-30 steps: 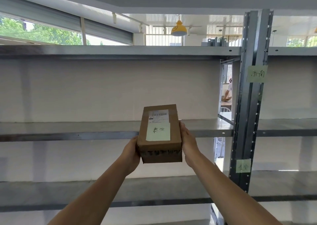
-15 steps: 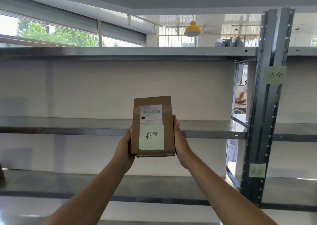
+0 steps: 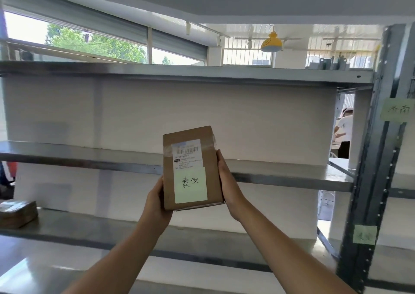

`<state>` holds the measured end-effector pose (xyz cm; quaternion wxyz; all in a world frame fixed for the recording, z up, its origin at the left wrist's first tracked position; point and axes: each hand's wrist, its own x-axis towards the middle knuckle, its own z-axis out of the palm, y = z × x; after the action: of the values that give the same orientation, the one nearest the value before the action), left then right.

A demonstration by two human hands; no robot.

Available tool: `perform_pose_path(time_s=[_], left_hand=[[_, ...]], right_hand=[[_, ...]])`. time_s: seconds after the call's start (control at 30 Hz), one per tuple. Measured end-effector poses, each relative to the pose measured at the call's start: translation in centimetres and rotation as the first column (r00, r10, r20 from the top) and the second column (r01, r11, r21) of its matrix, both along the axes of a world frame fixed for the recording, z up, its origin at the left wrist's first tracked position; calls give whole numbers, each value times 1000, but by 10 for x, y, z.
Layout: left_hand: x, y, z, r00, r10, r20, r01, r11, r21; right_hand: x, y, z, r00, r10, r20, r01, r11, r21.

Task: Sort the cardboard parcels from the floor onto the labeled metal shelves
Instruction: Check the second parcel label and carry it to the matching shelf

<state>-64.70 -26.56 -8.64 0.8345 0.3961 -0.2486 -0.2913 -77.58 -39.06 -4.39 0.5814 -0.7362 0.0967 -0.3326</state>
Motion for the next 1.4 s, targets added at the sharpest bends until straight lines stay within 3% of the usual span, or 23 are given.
perform_pose_path(time_s=[0.5,0.77,1.1,1.4], left_hand=[[160,273,8,917,394,57,-398,913,94],[200,394,-11,846,522,109,-532,840,105],[252,514,-34,710,699,92,-704,695,147],[316,584,-29,509,858,64,-852,492,181]], right_hand=[[220,233,-7,943,332,21,-332,936,115],[287,349,-23,831,554,41,-547,802,240],[390,459,-50,750,660,49,-649,718,251],[506,541,-67,571,813,114,-797,517,313]])
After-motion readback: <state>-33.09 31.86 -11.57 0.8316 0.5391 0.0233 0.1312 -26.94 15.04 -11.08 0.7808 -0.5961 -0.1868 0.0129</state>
